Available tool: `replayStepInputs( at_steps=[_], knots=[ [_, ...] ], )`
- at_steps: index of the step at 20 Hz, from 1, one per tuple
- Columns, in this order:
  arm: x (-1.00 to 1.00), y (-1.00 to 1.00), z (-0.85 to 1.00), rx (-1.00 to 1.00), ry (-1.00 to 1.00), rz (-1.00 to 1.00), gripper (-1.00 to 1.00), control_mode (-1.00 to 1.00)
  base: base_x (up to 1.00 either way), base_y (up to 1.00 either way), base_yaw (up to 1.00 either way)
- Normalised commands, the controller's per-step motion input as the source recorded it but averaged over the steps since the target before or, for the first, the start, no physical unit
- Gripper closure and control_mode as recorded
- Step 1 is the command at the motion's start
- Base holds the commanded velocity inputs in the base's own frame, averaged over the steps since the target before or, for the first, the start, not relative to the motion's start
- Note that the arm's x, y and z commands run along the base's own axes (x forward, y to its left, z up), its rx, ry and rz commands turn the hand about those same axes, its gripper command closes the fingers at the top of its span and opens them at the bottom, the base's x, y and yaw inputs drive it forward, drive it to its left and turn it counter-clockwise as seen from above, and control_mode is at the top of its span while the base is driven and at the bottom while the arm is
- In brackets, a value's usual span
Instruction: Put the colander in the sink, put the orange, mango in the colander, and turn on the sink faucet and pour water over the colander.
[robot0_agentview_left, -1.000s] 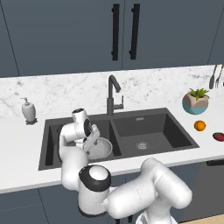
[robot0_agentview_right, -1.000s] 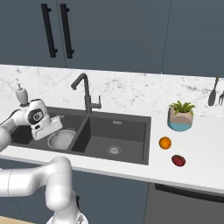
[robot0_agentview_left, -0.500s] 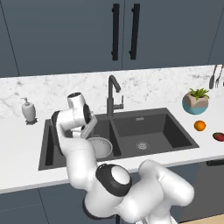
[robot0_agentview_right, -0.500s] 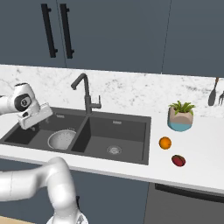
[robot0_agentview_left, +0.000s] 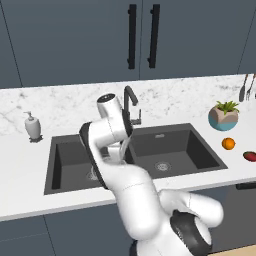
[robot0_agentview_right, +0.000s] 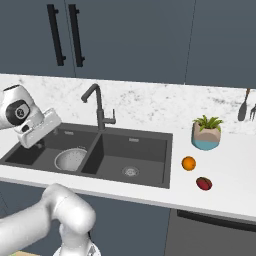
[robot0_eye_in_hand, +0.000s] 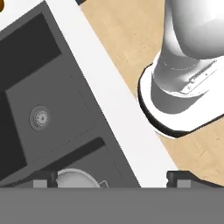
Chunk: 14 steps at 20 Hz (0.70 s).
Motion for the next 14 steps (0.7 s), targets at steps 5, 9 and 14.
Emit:
replayStepInputs(
  at_steps=[5, 9, 14],
  knots=[
    [-0.93, -1.00, 0.30, -0.08, -0.05, 0.09, -1.00, -1.00, 0.00, 0.00, 0.00],
    [-0.69, -1.00, 0.14, -0.01, 0.00, 0.15, -1.00, -1.00, 0.00, 0.00, 0.00],
    [-0.33, -1.00, 0.08, 0.00, 0.00, 0.18, -1.00, -1.00, 0.00, 0.00, 0.00]
  ],
)
